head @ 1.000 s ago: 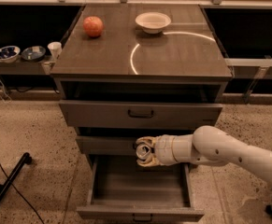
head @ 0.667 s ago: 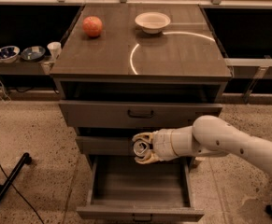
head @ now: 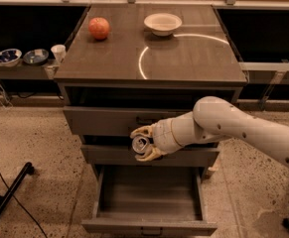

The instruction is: Pick pepsi can from bottom drawer and place on counter

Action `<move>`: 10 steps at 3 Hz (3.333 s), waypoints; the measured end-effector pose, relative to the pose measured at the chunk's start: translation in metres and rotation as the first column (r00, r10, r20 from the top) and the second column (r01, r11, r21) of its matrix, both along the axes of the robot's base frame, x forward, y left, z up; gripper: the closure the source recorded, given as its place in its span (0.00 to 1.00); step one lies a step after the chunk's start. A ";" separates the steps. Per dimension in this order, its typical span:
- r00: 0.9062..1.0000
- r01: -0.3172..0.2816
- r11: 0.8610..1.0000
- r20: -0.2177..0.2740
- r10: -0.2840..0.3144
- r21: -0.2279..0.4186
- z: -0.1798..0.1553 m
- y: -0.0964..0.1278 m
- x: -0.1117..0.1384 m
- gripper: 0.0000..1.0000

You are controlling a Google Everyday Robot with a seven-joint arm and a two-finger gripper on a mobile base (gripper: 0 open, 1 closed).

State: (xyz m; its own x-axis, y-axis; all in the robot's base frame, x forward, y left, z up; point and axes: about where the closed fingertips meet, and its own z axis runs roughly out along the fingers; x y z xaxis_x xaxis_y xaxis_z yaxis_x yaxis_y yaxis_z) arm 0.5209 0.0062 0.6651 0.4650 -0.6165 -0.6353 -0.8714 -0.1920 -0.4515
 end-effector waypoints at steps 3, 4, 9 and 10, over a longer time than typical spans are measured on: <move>0.997 -0.076 0.997 0.034 0.075 0.004 0.095 0.003 0.037 1.00; 0.997 -0.076 0.997 0.034 0.075 0.004 0.095 0.003 0.037 1.00; 0.994 -0.077 0.993 0.085 0.069 0.094 0.235 0.000 0.086 1.00; 0.999 -0.012 0.988 0.049 0.005 0.154 0.246 -0.010 0.104 1.00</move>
Offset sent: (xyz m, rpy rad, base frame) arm 0.0388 0.0020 0.0759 -0.0313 -0.0123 0.0724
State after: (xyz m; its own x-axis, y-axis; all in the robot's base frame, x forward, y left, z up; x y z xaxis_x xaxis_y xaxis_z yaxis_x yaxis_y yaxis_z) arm 0.6248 -0.0042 0.9109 0.5025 -0.5091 -0.6988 -0.8463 -0.1244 -0.5179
